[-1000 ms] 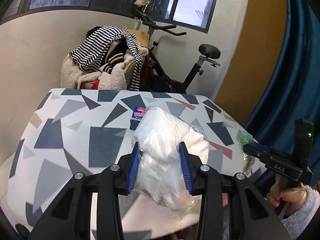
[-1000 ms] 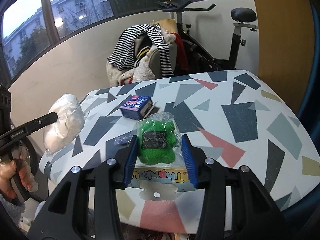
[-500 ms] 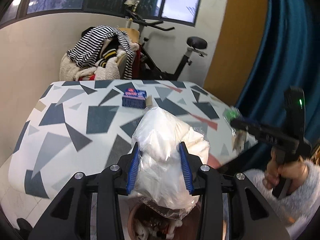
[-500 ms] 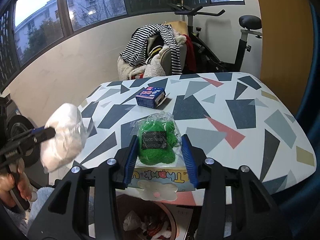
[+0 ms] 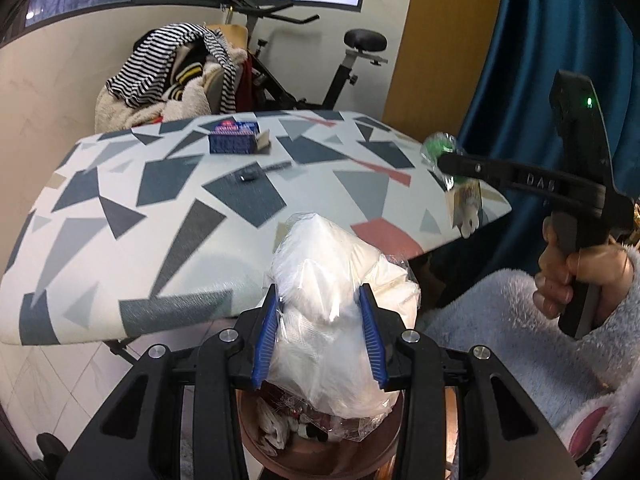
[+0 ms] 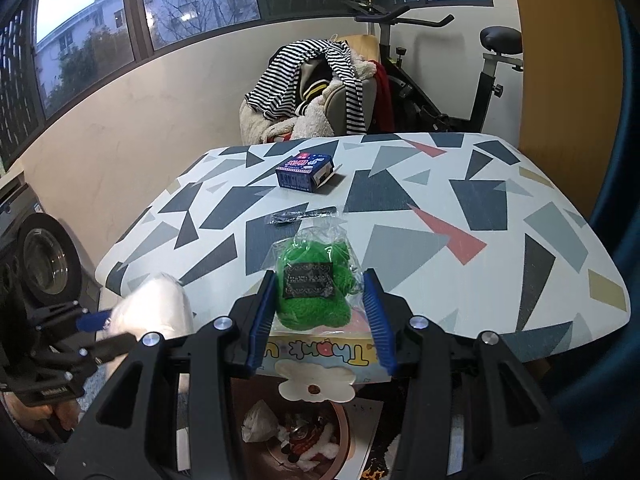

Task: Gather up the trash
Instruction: 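Carry the bag and packet over the bin while the left gripper opens to drop the bag, then open the right gripper to drop the green packet into the bin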

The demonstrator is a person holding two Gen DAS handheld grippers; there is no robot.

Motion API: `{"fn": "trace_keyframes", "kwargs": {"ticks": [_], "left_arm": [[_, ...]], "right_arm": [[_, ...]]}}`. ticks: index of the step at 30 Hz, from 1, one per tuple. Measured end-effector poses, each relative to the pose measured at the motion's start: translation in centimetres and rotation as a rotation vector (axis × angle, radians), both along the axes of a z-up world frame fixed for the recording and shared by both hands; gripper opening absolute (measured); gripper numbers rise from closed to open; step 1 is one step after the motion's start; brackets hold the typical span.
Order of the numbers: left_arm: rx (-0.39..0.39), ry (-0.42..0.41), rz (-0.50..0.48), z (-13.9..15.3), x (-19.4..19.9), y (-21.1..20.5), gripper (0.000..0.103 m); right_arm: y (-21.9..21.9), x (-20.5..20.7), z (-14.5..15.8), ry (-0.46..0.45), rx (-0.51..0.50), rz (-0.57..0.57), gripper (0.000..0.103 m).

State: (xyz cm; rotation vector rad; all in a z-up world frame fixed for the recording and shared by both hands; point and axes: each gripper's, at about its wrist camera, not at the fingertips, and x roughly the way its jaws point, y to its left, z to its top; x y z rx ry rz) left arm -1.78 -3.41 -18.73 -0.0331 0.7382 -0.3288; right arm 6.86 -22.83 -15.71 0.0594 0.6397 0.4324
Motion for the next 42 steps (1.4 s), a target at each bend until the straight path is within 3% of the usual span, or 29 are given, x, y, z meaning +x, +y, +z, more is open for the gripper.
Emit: {"fn": "trace_keyframes", "kwargs": {"ticks": [11, 17, 23, 31, 42], "left_arm": [[-0.009, 0.067, -0.014, -2.1, 0.9, -0.5, 0.04], [-0.012, 0.087, -0.035, -2.5, 1.2, -1.1, 0.054], [-0.006, 0.028, 0.004, -1.0, 0.9, -0.5, 0.066], [0.01, -0.08, 0.159, 2.4, -0.7, 1.9, 0.089], [0.055, -0.162, 0.281, 4.6, -2.5, 4.0, 0.096]], "right_arm": [[-0.3, 0.1, -0.7, 0.018, 0.004, 0.001, 0.045], [-0.5, 0.2, -1.0, 0.026, 0.002, -0.002, 0.045], [-0.3, 0.2, -1.3, 0.036, -0.002, 0.002, 0.045], [0.4, 0.0, -2.2, 0.058, -0.008, 0.022, 0.045], [3.1, -1.6, -5.6, 0.078, 0.013, 0.087, 0.045]]}}
